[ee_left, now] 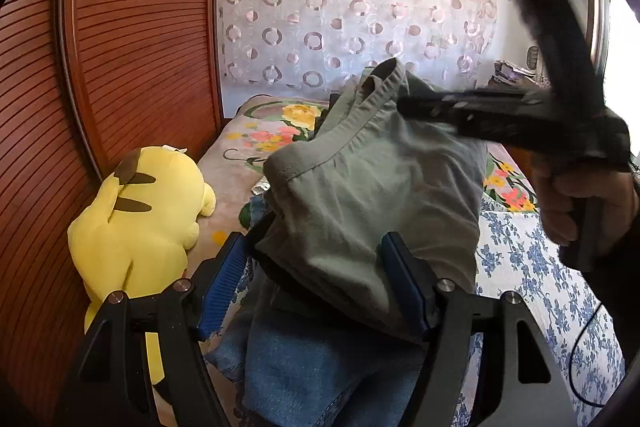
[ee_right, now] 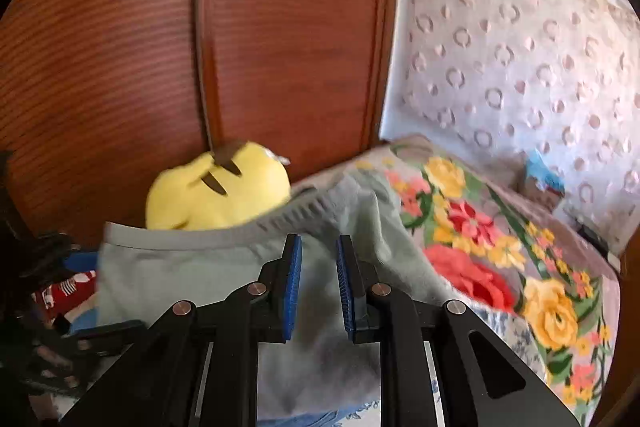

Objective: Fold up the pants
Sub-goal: 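Open both grippers and release the shorts on the jeans stack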

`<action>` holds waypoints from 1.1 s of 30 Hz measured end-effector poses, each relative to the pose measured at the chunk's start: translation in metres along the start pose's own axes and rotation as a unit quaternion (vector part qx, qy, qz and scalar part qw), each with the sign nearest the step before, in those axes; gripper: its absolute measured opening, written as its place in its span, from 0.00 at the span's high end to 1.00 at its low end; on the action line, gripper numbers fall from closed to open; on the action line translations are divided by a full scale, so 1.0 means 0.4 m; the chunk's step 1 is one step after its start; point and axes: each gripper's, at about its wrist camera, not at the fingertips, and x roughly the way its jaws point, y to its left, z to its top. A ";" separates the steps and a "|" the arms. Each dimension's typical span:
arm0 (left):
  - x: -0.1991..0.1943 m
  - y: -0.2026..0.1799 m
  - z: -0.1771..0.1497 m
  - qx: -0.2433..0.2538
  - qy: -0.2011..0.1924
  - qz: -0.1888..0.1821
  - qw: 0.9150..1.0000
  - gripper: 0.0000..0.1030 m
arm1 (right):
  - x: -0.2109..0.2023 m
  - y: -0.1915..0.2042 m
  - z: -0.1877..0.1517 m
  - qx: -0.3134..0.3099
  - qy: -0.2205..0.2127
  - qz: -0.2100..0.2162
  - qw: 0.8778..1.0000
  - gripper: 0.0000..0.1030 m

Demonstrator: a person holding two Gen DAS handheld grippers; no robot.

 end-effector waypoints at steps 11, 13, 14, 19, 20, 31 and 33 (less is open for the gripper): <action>-0.041 -0.005 -0.001 0.004 -0.008 0.005 1.000 0.32 | -0.042 0.011 -0.003 0.040 -0.013 -0.004 0.999 0.82; -0.053 -0.013 -0.004 0.005 -0.010 0.005 1.000 0.32 | -0.059 0.019 -0.027 0.046 -0.017 -0.005 0.999 0.82; -0.058 -0.016 -0.007 0.006 -0.011 0.004 1.000 0.32 | -0.075 0.025 -0.039 0.049 -0.019 -0.007 0.999 0.82; -0.089 -0.037 -0.021 0.011 -0.016 -0.005 1.000 0.29 | -0.145 0.050 -0.089 0.062 -0.029 -0.016 0.997 0.82; -0.096 -0.044 -0.024 0.014 -0.018 -0.008 1.000 0.29 | -0.163 0.056 -0.101 0.065 -0.031 -0.021 0.997 0.82; -0.162 -0.131 -0.058 0.056 -0.022 -0.048 0.997 0.20 | -0.339 0.130 -0.212 0.089 -0.045 -0.061 0.993 0.82; -0.176 -0.147 -0.066 0.062 -0.025 -0.058 0.996 0.16 | -0.364 0.148 -0.225 0.091 -0.048 -0.067 0.992 0.82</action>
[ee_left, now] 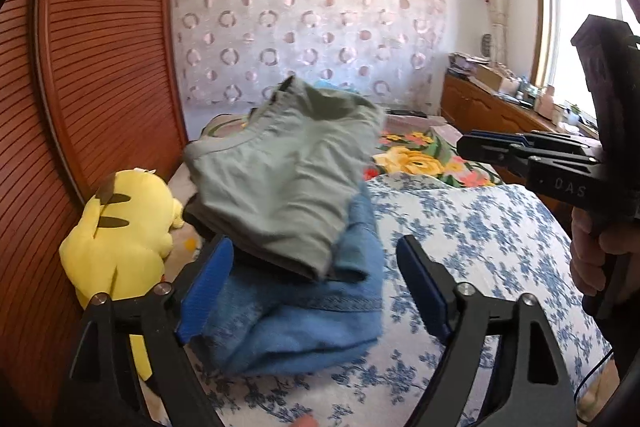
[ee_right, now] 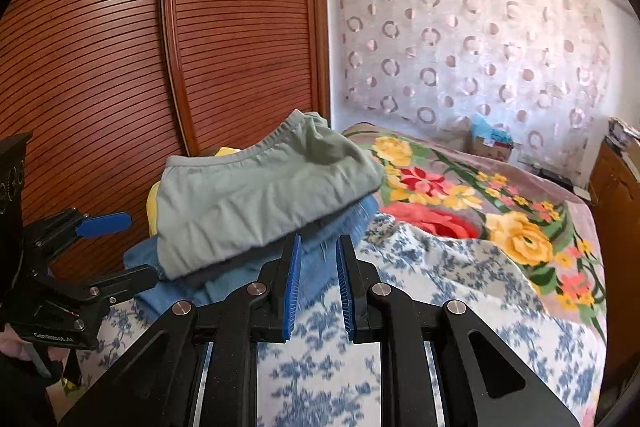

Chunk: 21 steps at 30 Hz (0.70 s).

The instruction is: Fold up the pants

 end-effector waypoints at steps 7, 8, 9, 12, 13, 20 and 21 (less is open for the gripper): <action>-0.031 -0.060 -0.021 0.024 -0.002 -0.016 1.000 0.16 | -0.070 0.022 -0.047 0.009 -0.003 -0.022 1.000 0.78; -0.036 -0.070 -0.025 0.024 -0.002 -0.017 1.000 0.16 | -0.080 0.025 -0.054 0.011 -0.005 -0.026 1.000 0.77; -0.040 -0.075 -0.028 0.024 -0.003 -0.018 1.000 0.16 | -0.090 0.026 -0.058 0.014 -0.006 -0.030 0.999 0.76; -0.051 -0.093 -0.041 0.021 -0.005 -0.027 0.999 0.16 | -0.121 0.033 -0.087 0.022 -0.006 -0.047 0.999 0.68; -0.054 -0.101 -0.047 0.019 -0.002 -0.033 0.999 0.16 | -0.129 0.037 -0.097 0.025 -0.005 -0.053 0.998 0.64; -0.060 -0.151 -0.090 0.013 0.011 -0.048 0.999 0.16 | -0.181 0.059 -0.170 0.046 0.009 -0.084 0.995 0.48; -0.061 -0.157 -0.096 0.015 0.011 -0.049 0.999 0.16 | -0.189 0.061 -0.179 0.050 0.010 -0.090 0.995 0.47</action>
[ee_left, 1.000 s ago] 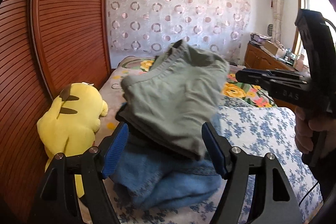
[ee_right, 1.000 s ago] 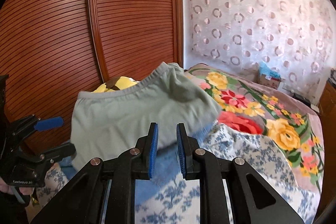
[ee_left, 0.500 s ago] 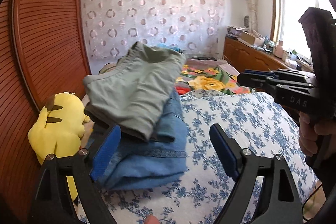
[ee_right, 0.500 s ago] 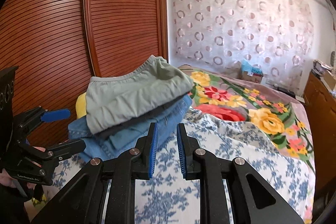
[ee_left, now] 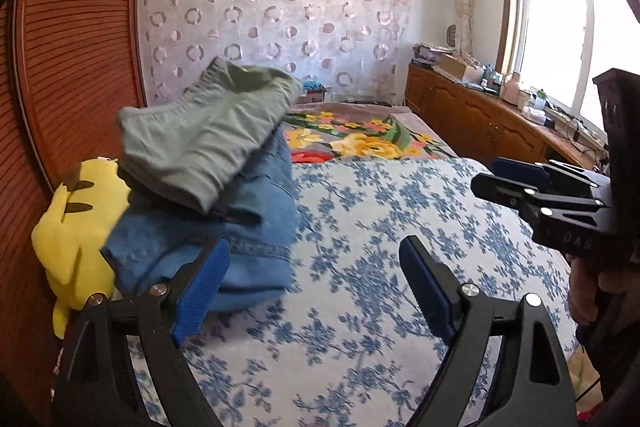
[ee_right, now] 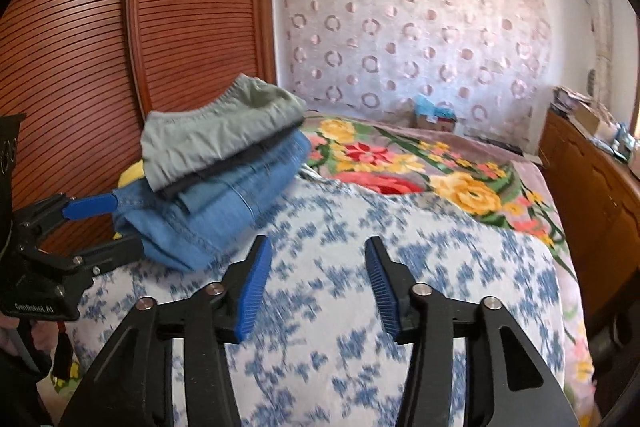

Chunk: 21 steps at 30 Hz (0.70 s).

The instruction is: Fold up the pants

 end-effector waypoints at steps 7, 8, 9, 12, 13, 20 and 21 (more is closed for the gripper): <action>-0.019 -0.067 -0.037 0.013 0.003 -0.007 1.000 0.16 | -0.059 -0.009 -0.060 0.034 0.015 -0.027 0.999 0.45; -0.023 -0.077 -0.040 0.015 0.002 -0.008 1.000 0.16 | -0.074 -0.007 -0.065 0.038 0.014 -0.034 0.999 0.45; -0.029 -0.085 -0.042 0.017 0.001 -0.008 1.000 0.16 | -0.086 -0.008 -0.068 0.041 0.013 -0.038 0.998 0.45; -0.052 -0.110 -0.048 0.021 -0.004 -0.006 1.000 0.16 | -0.128 -0.012 -0.077 0.051 0.009 -0.044 0.998 0.45; -0.059 -0.116 -0.049 0.022 -0.005 -0.008 1.000 0.16 | -0.143 -0.010 -0.078 0.054 0.007 -0.047 0.997 0.45; -0.107 -0.145 -0.044 0.023 -0.020 -0.006 1.000 0.16 | -0.214 0.005 -0.087 0.063 -0.017 -0.058 0.996 0.45; -0.115 -0.149 -0.042 0.024 -0.022 -0.005 0.999 0.16 | -0.223 0.009 -0.094 0.064 -0.021 -0.060 0.996 0.45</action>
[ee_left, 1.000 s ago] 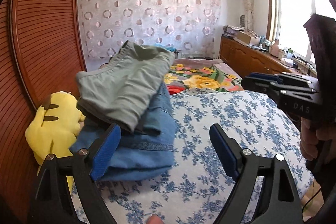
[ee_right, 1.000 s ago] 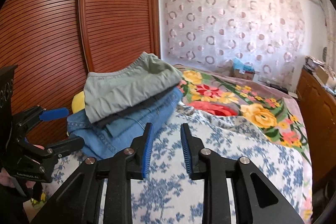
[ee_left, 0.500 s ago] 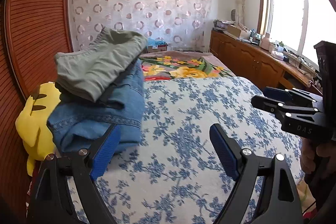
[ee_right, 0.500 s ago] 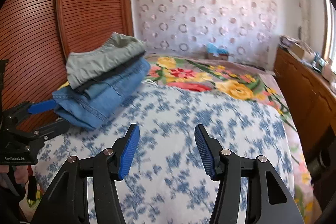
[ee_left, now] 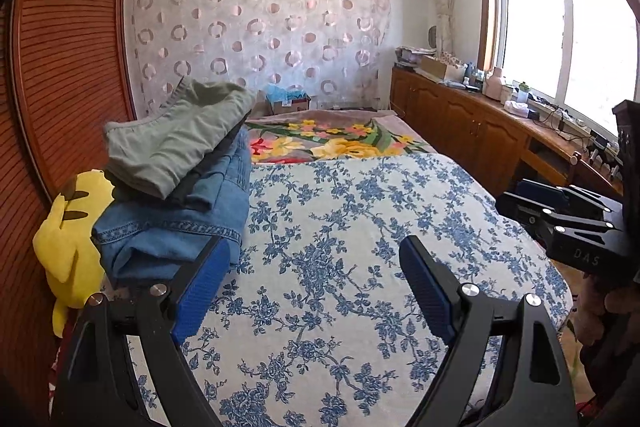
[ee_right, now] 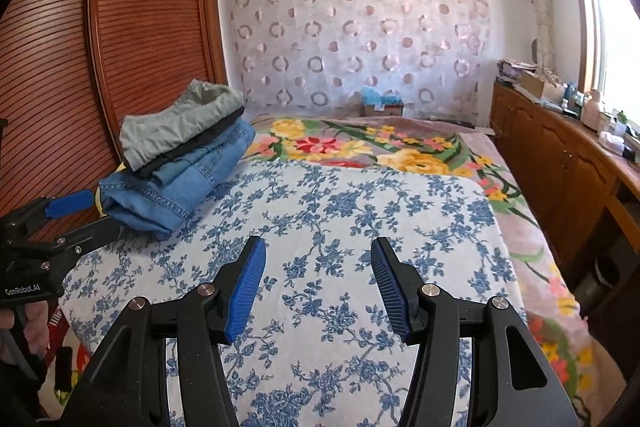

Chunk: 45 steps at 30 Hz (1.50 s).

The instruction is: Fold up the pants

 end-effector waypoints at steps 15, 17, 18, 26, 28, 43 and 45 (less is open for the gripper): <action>-0.083 -0.039 0.014 0.013 -0.032 -0.003 0.999 0.16 | -0.065 0.014 -0.052 -0.002 -0.046 -0.011 0.999 0.45; -0.091 -0.042 0.011 0.013 -0.034 -0.003 0.999 0.16 | -0.062 0.011 -0.056 -0.002 -0.050 -0.012 0.999 0.45; -0.094 -0.043 0.009 0.012 -0.035 -0.003 0.999 0.16 | -0.064 0.010 -0.058 -0.001 -0.051 -0.013 0.999 0.45; -0.103 -0.038 -0.005 0.005 -0.037 0.002 0.999 0.16 | -0.068 0.004 -0.077 0.005 -0.067 -0.024 0.997 0.45; -0.105 -0.034 -0.008 0.002 -0.037 0.006 0.999 0.16 | -0.066 0.003 -0.082 0.006 -0.069 -0.026 0.997 0.45; -0.103 -0.005 -0.015 -0.008 -0.036 0.016 0.999 0.16 | -0.052 -0.003 -0.085 0.011 -0.072 -0.027 0.997 0.45; -0.103 -0.004 -0.015 -0.009 -0.037 0.016 0.999 0.16 | -0.052 -0.002 -0.085 0.011 -0.072 -0.027 0.997 0.45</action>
